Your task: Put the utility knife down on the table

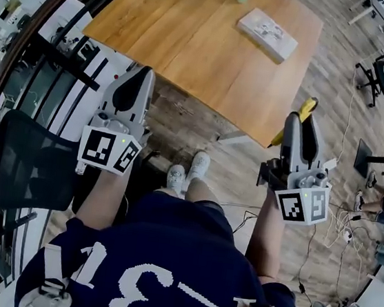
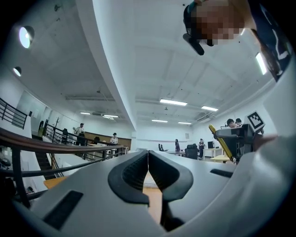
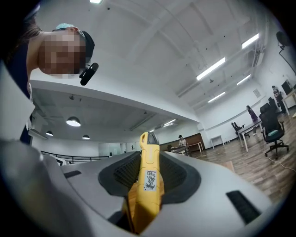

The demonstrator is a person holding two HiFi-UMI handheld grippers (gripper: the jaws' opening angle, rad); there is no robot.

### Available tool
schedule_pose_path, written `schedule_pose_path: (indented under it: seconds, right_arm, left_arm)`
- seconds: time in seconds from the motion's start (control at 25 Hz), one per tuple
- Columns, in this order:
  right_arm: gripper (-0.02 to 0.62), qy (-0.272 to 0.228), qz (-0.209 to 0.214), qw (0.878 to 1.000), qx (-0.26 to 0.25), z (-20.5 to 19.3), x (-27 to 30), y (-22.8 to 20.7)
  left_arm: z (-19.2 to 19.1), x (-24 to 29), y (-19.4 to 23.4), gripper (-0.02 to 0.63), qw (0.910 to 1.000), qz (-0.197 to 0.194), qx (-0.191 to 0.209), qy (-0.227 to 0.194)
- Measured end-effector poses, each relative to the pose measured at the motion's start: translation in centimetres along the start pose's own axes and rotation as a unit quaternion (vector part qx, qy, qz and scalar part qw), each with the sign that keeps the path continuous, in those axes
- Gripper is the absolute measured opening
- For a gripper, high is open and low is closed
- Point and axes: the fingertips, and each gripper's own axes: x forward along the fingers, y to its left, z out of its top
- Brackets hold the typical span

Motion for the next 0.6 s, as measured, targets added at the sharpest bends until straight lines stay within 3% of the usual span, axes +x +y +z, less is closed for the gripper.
schedule_pose_path:
  seconds: [0.24, 0.6]
  right_arm:
    - [0.14, 0.007, 0.017, 1.0, 0.014, -1.7, 5.4, -4.4]
    - [0.14, -0.018, 0.085, 0.996, 0.027, 0.2, 17.3, -9.8]
  left_arm:
    - [-1.4, 5.0, 0.6, 0.015, 0.9997, 0.017, 0.015, 0.003]
    - [0.7, 14.6, 4.6, 0.015, 0.9964, 0.07, 0.042, -0.021]
